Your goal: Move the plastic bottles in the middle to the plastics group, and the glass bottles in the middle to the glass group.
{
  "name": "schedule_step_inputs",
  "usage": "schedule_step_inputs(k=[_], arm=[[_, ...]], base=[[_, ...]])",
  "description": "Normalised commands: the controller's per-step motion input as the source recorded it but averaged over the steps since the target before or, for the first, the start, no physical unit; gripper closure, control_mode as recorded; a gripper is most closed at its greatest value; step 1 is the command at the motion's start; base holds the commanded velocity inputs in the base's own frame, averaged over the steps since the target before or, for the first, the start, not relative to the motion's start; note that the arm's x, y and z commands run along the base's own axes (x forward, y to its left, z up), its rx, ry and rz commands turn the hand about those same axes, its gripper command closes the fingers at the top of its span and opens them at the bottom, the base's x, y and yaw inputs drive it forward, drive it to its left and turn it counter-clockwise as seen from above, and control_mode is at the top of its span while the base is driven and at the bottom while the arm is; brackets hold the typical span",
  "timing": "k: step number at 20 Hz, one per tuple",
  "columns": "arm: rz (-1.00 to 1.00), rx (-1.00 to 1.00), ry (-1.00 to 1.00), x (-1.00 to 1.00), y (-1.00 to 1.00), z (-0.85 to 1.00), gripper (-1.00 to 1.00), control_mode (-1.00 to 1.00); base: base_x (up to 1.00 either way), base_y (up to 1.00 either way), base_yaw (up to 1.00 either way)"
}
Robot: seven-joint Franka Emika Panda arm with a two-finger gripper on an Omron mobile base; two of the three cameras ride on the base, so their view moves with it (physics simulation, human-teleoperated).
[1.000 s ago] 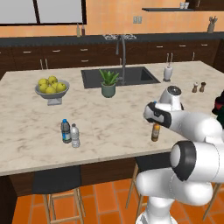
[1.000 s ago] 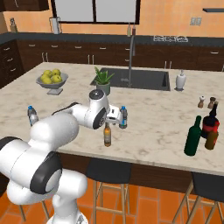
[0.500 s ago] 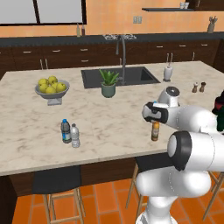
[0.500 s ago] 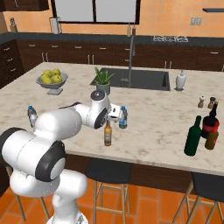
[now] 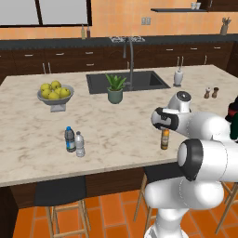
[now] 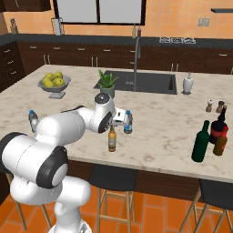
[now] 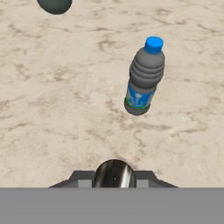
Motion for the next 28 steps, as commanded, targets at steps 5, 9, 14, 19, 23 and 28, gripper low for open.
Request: schedule_step_inputs(k=[5,9,14,19,23,28], arm=[[0.00,0.00,-0.07,-0.23,-0.40,0.23,1.00,-1.00],[-0.04,0.00,-0.03,-0.21,-0.74,0.61,1.00,-1.00],[-0.21,0.00,-0.01,-0.05,-0.84,0.31,1.00,-1.00],[-0.47,0.00,0.01,0.00,-0.66,0.01,1.00,-1.00],[-0.47,0.00,0.00,0.00,-0.53,0.00,1.00,-1.00],[-0.17,0.00,-0.04,0.13,-0.58,-0.01,1.00,-1.00]], base=[[0.00,0.00,0.00],[0.00,0.00,0.00],[0.00,0.00,0.00],[0.00,0.00,0.00],[0.00,0.00,0.00],[0.00,0.00,0.00]])
